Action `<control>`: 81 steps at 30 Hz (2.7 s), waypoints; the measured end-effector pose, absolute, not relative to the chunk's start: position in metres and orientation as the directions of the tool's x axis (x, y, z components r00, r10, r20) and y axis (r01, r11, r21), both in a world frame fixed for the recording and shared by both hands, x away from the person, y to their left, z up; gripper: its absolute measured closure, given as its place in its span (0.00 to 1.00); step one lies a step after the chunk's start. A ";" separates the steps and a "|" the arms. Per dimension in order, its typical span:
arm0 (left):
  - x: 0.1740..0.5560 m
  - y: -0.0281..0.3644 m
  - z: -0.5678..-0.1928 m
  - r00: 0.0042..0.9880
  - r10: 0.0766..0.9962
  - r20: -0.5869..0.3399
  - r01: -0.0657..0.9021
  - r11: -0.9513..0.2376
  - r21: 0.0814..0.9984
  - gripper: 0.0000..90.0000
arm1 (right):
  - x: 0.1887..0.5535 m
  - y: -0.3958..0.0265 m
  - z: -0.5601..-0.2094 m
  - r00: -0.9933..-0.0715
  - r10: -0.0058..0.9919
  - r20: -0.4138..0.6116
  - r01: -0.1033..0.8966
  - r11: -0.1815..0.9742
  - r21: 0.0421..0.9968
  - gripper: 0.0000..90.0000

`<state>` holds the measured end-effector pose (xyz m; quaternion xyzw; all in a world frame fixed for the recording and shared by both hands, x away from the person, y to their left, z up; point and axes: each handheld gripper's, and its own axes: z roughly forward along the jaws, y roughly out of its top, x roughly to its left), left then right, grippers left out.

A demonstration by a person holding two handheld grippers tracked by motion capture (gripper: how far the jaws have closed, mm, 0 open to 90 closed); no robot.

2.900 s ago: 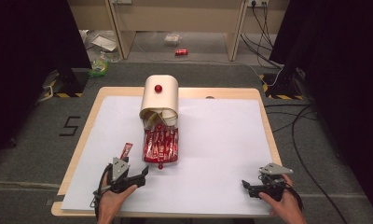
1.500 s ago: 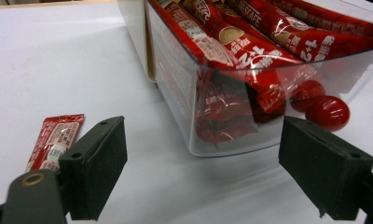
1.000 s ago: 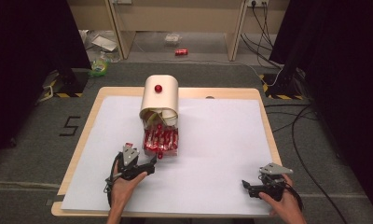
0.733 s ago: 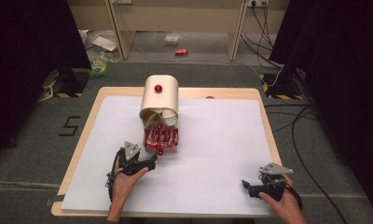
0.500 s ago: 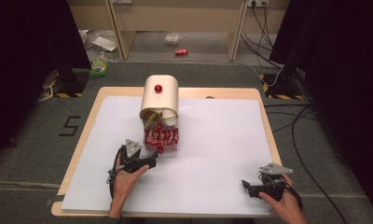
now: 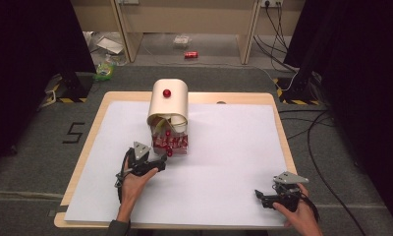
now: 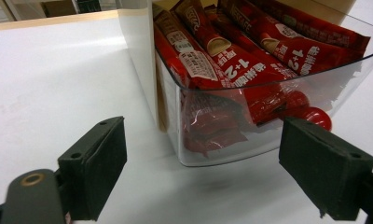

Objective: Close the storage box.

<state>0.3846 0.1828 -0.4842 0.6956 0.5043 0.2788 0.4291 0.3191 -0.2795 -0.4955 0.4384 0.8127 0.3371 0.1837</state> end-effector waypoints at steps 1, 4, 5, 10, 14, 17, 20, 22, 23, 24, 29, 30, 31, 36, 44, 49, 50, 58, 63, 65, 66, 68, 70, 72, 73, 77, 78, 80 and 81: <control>0.385 0.183 -0.484 0.339 0.940 -0.047 0.464 -0.123 0.877 0.16 | 0.319 -0.280 -0.495 -0.548 0.836 -0.003 0.589 0.388 0.709 0.11; 0.386 0.183 -0.484 0.336 0.940 -0.052 0.463 -0.117 0.879 0.16 | 0.319 -0.280 -0.495 -0.549 0.836 -0.004 0.588 0.389 0.709 0.11; 0.387 0.183 -0.484 0.339 0.939 -0.049 0.461 -0.121 0.879 0.16 | 0.319 -0.280 -0.495 -0.548 0.836 -0.003 0.589 0.388 0.709 0.11; 0.391 0.183 -0.484 0.334 0.941 -0.053 0.464 -0.115 0.879 0.16 | 0.319 -0.280 -0.495 -0.549 0.836 -0.004 0.588 0.389 0.709 0.11; 0.394 0.183 -0.484 0.329 0.942 -0.061 0.466 -0.106 0.878 0.16 | 0.319 -0.280 -0.495 -0.549 0.836 -0.004 0.588 0.389 0.709 0.11; 0.398 0.183 -0.485 0.319 0.945 -0.075 0.467 -0.088 0.880 0.16 | 0.319 -0.280 -0.495 -0.548 0.837 -0.002 0.589 0.388 0.709 0.11; 0.399 0.183 -0.486 0.316 0.946 -0.076 0.467 -0.085 0.880 0.16 | 0.319 -0.280 -0.495 -0.549 0.836 -0.004 0.588 0.389 0.709 0.11; 0.400 0.183 -0.485 0.314 0.946 -0.075 0.468 -0.086 0.879 0.16 | 0.319 -0.280 -0.495 -0.548 0.836 -0.003 0.589 0.388 0.709 0.11; 0.401 0.183 -0.486 0.313 0.946 -0.077 0.468 -0.083 0.880 0.16 | 0.319 -0.280 -0.495 -0.548 0.837 -0.002 0.589 0.388 0.709 0.11; 0.402 0.183 -0.486 0.312 0.947 -0.082 0.469 -0.078 0.880 0.16 | 0.319 -0.280 -0.495 -0.548 0.837 -0.002 0.589 0.388 0.709 0.11; 0.405 0.183 -0.487 0.302 0.949 -0.095 0.471 -0.062 0.880 0.16 | 0.319 -0.280 -0.495 -0.548 0.836 -0.002 0.589 0.388 0.709 0.11; 0.406 0.183 -0.487 0.299 0.949 -0.096 0.474 -0.060 0.879 0.16 | 0.319 -0.280 -0.495 -0.548 0.836 -0.002 0.589 0.388 0.709 0.11; 0.407 0.183 -0.487 0.294 0.951 -0.098 0.471 -0.055 0.880 0.16 | 0.319 -0.280 -0.495 -0.548 0.836 -0.003 0.589 0.388 0.709 0.11; 0.410 0.183 -0.487 0.291 0.950 -0.111 0.476 -0.043 0.879 0.16 | 0.319 -0.280 -0.495 -0.549 0.836 -0.003 0.588 0.389 0.709 0.11; 0.411 0.182 -0.487 0.272 0.957 -0.101 0.479 -0.043 0.877 0.12 | 0.319 -0.279 -0.495 -0.548 0.836 -0.003 0.589 0.388 0.709 0.11; 0.410 0.182 -0.487 0.272 0.955 -0.116 0.486 -0.032 0.874 0.14 | 0.319 -0.280 -0.495 -0.548 0.836 -0.003 0.589 0.389 0.709 0.11; 0.410 0.182 -0.487 0.277 0.954 -0.114 0.485 -0.036 0.874 0.14 | 0.319 -0.280 -0.495 -0.548 0.836 -0.003 0.589 0.389 0.709 0.11; 0.408 0.185 -0.486 0.276 0.950 -0.145 0.483 -0.007 0.875 0.18 | 0.319 -0.280 -0.495 -0.548 0.836 -0.004 0.588 0.389 0.709 0.11; 0.404 0.188 -0.485 0.277 0.948 -0.158 0.485 0.004 0.874 0.18 | 0.319 -0.280 -0.495 -0.549 0.836 -0.004 0.588 0.390 0.709 0.11; 0.403 0.190 -0.485 0.277 0.946 -0.168 0.487 0.013 0.874 0.18 | 0.319 -0.279 -0.495 -0.549 0.836 -0.004 0.588 0.390 0.709 0.11; 0.402 0.191 -0.485 0.277 0.946 -0.169 0.487 0.013 0.873 0.18 | 0.319 -0.279 -0.495 -0.549 0.836 -0.004 0.588 0.390 0.709 0.11; 0.401 0.192 -0.485 0.273 0.946 -0.175 0.490 0.020 0.872 0.18 | 0.319 -0.280 -0.495 -0.549 0.836 -0.004 0.588 0.390 0.709 0.11; 0.400 0.193 -0.485 0.271 0.944 -0.187 0.494 0.031 0.869 0.18 | 0.319 -0.280 -0.495 -0.549 0.836 -0.004 0.588 0.390 0.709 0.11; 0.399 0.194 -0.486 0.271 0.944 -0.189 0.496 0.032 0.868 0.18 | 0.319 -0.280 -0.495 -0.550 0.835 -0.004 0.588 0.390 0.709 0.11; 0.399 0.194 -0.486 0.270 0.944 -0.188 0.495 0.031 0.868 0.18 | 0.319 -0.280 -0.495 -0.550 0.835 -0.005 0.587 0.391 0.709 0.11; 0.397 0.195 -0.485 0.272 0.943 -0.192 0.494 0.034 0.869 0.18 | 0.319 -0.280 -0.495 -0.550 0.835 -0.005 0.587 0.392 0.709 0.10; 0.396 0.194 -0.486 0.271 0.943 -0.195 0.495 0.038 0.868 0.18 | 0.319 -0.280 -0.495 -0.551 0.834 -0.006 0.586 0.392 0.709 0.10; 0.395 0.194 -0.486 0.270 0.943 -0.195 0.497 0.037 0.867 0.18 | 0.319 -0.280 -0.495 -0.551 0.834 -0.006 0.586 0.392 0.709 0.10; 0.395 0.195 -0.486 0.270 0.943 -0.195 0.499 0.036 0.866 0.18 | 0.319 -0.280 -0.495 -0.551 0.835 -0.005 0.587 0.392 0.709 0.10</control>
